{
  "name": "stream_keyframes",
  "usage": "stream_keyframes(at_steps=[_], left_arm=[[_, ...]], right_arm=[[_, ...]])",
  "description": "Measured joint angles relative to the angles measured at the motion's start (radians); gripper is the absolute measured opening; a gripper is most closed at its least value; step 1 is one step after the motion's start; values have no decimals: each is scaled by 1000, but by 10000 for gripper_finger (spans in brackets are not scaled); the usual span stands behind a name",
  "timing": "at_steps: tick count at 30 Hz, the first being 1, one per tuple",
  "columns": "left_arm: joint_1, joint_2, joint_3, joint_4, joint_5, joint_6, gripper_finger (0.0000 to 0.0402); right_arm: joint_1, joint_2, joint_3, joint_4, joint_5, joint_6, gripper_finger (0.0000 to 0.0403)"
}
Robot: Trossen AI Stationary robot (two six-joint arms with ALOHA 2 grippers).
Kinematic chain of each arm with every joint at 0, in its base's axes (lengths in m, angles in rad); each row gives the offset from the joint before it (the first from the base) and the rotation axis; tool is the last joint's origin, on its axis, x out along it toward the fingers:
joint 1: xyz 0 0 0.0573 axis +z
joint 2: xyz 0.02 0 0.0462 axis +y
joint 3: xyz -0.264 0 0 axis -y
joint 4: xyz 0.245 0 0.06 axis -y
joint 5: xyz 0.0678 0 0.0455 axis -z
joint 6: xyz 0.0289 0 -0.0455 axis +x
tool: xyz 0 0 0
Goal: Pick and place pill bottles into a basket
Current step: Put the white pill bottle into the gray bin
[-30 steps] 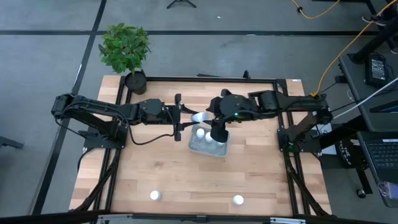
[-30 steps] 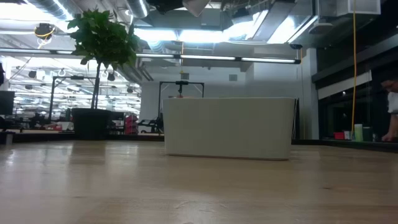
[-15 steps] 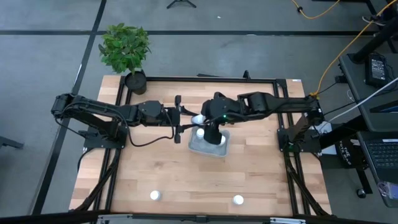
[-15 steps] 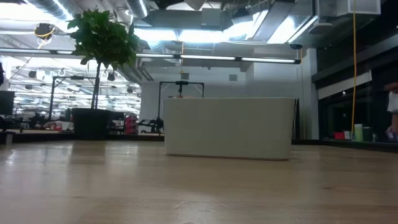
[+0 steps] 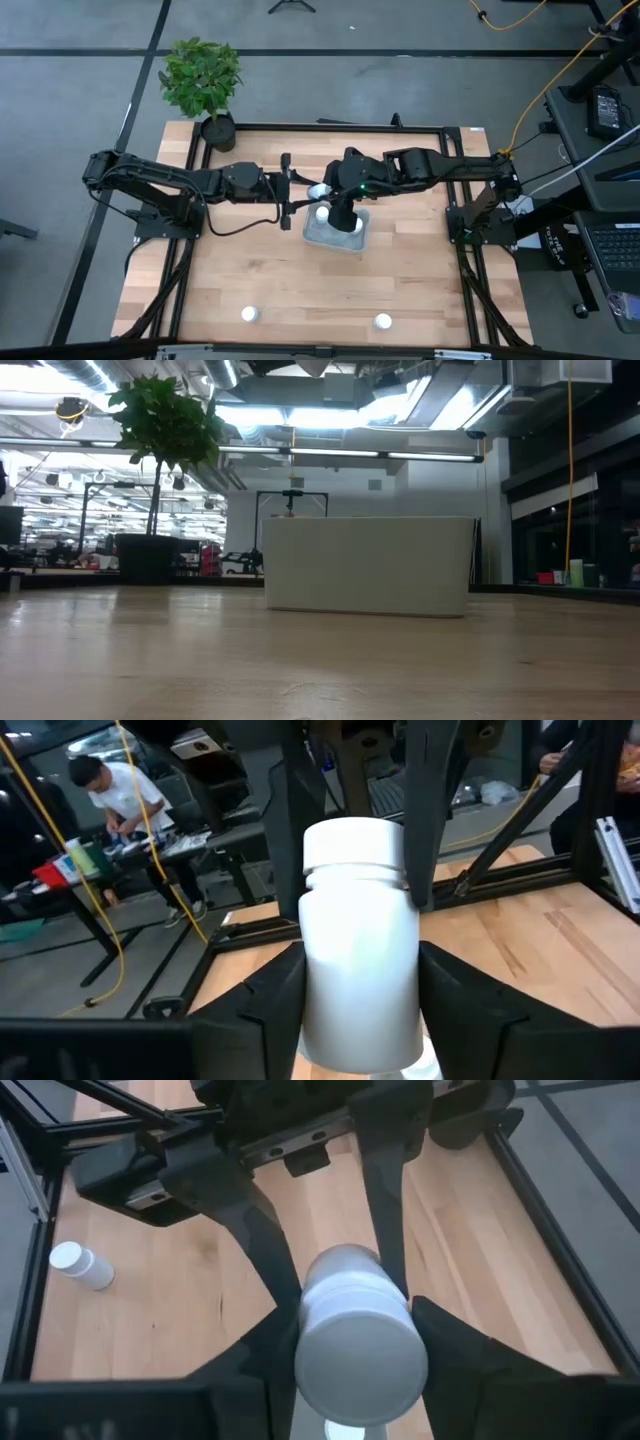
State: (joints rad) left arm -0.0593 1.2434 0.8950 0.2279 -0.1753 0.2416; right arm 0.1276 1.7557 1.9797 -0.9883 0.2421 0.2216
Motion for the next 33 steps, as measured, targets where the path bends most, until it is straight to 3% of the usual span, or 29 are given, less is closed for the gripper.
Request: stream_keyframes(at_steps=[9, 15, 18, 26, 33], left_arm=[[0, 0, 0, 7, -60, 8, 237], [36, -10, 4, -145, -120, -12, 272], [39, -10, -2, -243, -185, -46, 288], [-8, -30, 0, -322, -354, -98, 296], [-57, -39, 0, -298, -391, -150, 295]], right_arm=[[-1, -1, 0, 1, -3, -5, 150], [6, 1, -1, -39, 20, 19, 150], [15, -1, -1, -134, -26, 49, 150], [69, 5, -2, -264, -24, 89, 150], [126, 4, -113, -296, -19, 148, 150]])
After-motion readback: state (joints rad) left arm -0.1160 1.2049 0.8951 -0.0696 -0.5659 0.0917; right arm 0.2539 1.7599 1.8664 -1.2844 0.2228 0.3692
